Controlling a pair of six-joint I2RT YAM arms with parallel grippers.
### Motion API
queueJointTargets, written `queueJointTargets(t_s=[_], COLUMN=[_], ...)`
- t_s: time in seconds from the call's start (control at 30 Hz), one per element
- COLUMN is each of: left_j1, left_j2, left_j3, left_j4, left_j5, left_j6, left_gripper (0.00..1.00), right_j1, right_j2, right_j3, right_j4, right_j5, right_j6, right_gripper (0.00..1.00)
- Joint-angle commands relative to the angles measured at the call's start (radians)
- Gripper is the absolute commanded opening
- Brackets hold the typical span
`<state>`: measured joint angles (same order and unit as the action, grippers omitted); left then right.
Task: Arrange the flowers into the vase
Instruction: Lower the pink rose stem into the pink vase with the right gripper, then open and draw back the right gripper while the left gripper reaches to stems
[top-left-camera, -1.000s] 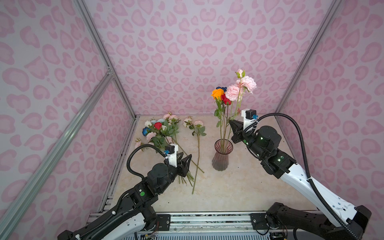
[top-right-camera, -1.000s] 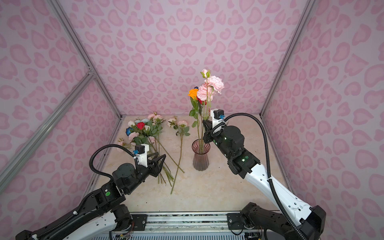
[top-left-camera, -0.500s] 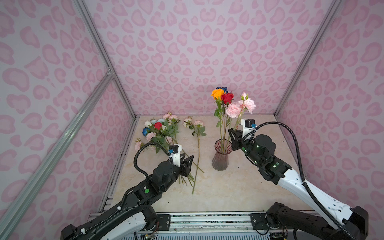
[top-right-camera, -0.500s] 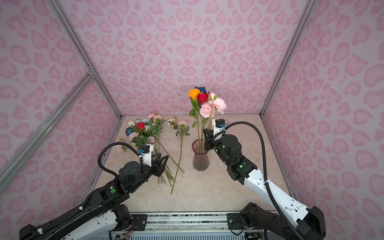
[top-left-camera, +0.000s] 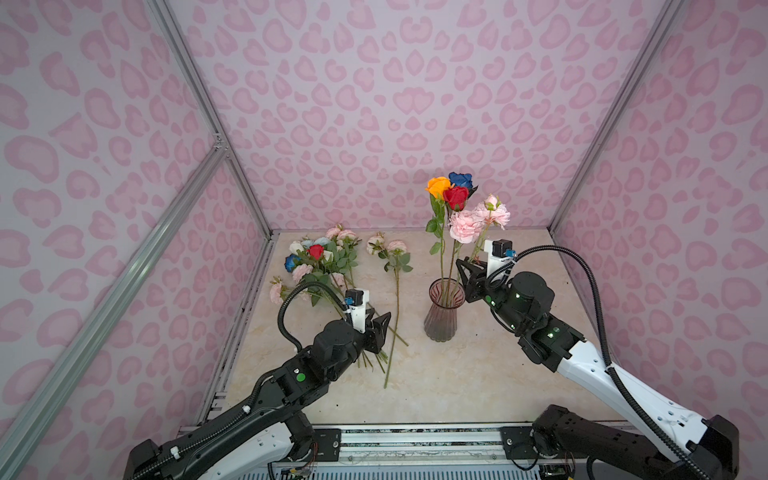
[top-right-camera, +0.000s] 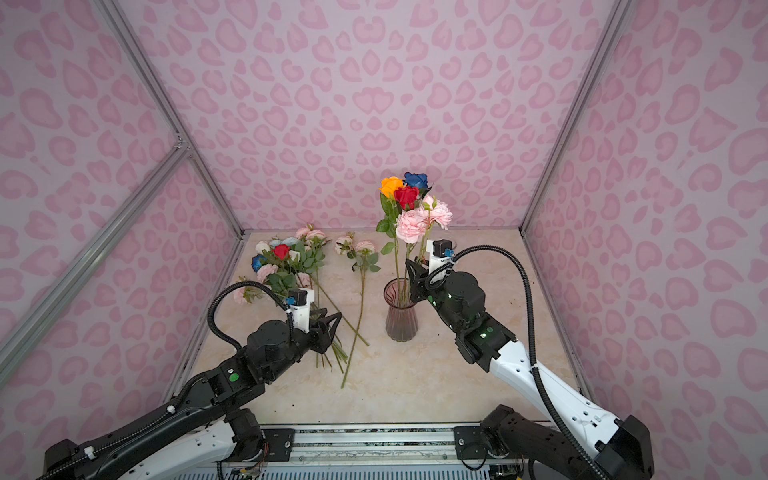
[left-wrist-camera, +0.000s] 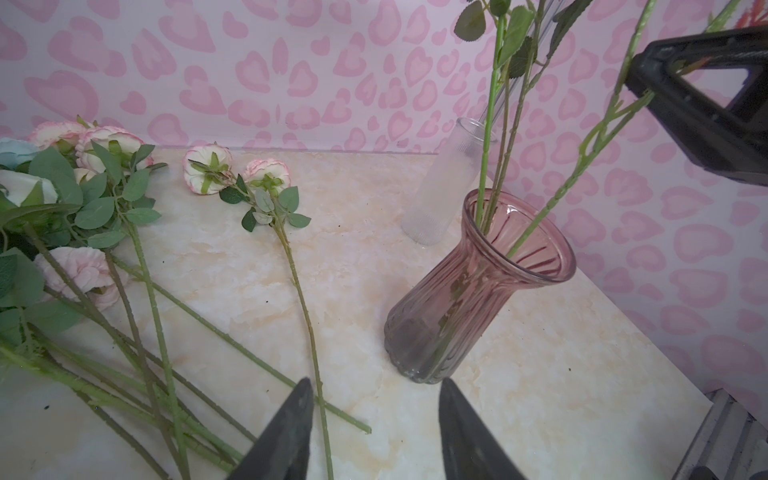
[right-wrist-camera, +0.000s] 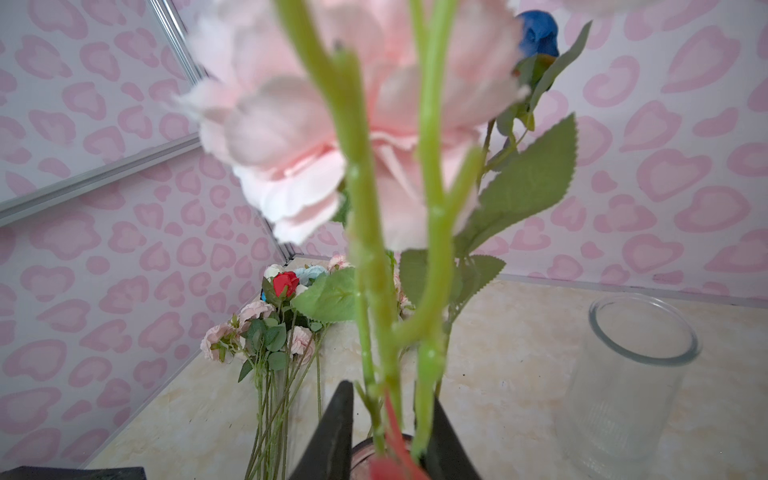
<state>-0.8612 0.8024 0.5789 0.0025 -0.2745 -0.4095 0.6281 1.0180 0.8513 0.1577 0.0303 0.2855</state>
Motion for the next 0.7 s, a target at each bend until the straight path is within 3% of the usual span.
queueJointTargets(t_s=[0.0,0.37,0.67], left_j1=[0.001,0.001,0.002], left_j2=[0.017,0.116,0.162], left_j3=[0.014,0.047,0.065], left_j4=[0.017,0.019,0.007], left_j5=[-0.034,-0.087,-0.106], left_j6=[-0.006,-0.027,-0.04], left_gripper=[0.5,0.5,0.5], right_j1=[0.001,0.001,0.002], right_j2=[-0.024,-0.058,-0.094], right_j3=[-0.018,-0.008,-0.03], right_j4=[0.0,-0.013,-0.065], right_j5=[0.01,-0.005,0.016], right_j6=[0.023,0.008,0.008], right_gripper=[0.3,0.36,0.5])
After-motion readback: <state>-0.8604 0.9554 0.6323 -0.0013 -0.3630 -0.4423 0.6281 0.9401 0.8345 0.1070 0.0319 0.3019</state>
